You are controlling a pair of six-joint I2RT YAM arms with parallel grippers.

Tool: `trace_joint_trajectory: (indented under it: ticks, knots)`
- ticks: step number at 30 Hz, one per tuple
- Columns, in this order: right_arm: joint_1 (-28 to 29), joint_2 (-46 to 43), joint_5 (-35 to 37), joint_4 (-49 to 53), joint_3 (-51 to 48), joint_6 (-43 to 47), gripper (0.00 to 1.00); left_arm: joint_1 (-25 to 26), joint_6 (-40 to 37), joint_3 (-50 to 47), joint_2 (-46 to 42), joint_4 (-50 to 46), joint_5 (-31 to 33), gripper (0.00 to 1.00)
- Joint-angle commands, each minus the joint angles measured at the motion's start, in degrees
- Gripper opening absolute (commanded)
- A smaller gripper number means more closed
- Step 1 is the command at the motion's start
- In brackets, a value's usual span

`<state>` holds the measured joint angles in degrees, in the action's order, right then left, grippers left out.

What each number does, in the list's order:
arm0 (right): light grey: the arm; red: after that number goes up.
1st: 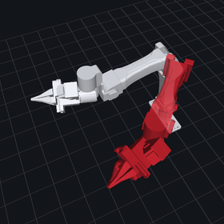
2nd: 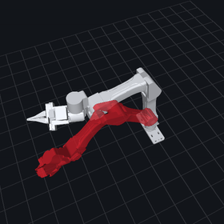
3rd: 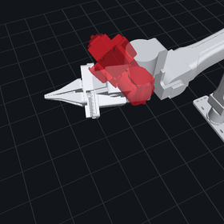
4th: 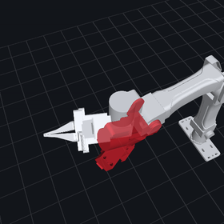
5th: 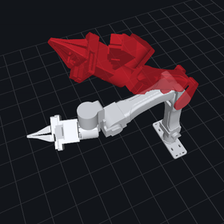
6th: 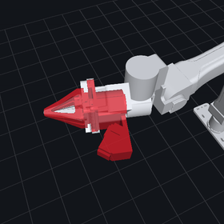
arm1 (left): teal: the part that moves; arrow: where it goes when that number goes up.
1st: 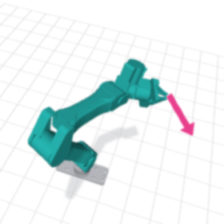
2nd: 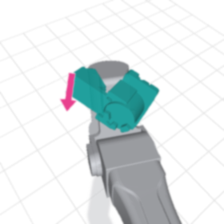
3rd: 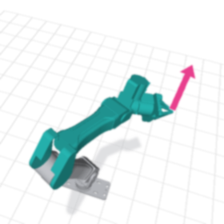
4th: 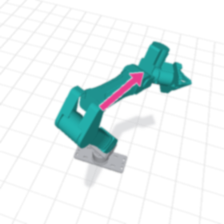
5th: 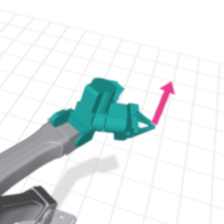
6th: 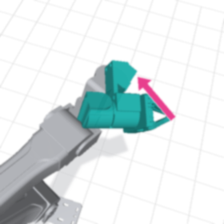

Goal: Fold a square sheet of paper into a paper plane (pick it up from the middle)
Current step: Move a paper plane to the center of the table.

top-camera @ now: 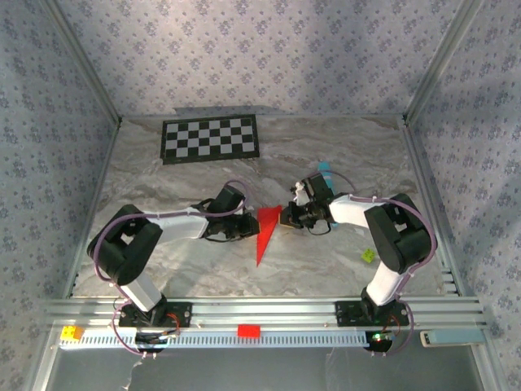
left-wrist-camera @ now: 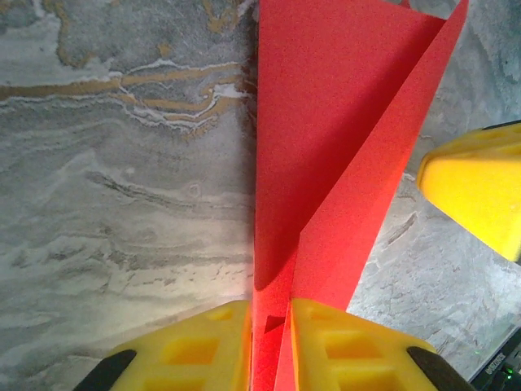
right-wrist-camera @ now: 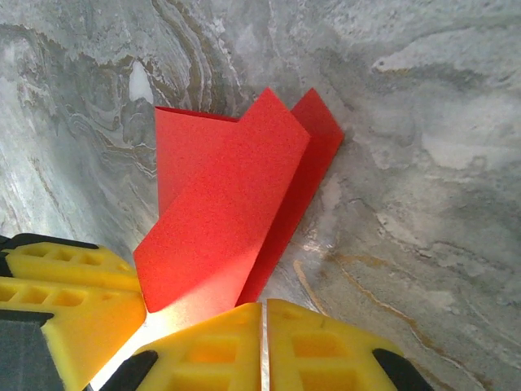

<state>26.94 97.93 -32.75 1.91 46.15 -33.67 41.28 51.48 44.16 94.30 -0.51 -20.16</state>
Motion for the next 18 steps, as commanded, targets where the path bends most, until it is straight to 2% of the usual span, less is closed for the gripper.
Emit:
trace_joint_trajectory:
  ticks: [1, 10, 18]
  knots:
    - [0.6, -1.2, 0.6, -0.1, -0.8, -0.8, 0.10, 0.4, -1.0, -1.0, -0.3, -1.3, -0.7, 0.19]
    - [1.4, -1.3, 0.8, -0.8, -1.0, -1.4, 0.10, 0.4, 0.0, -5.2, -6.2, 0.4, 1.4, 0.23]
    - [2.0, -0.7, 0.8, -1.2, -0.7, -1.8, 0.11, 0.6, -1.9, -3.3, -1.6, -0.1, -2.5, 0.21]
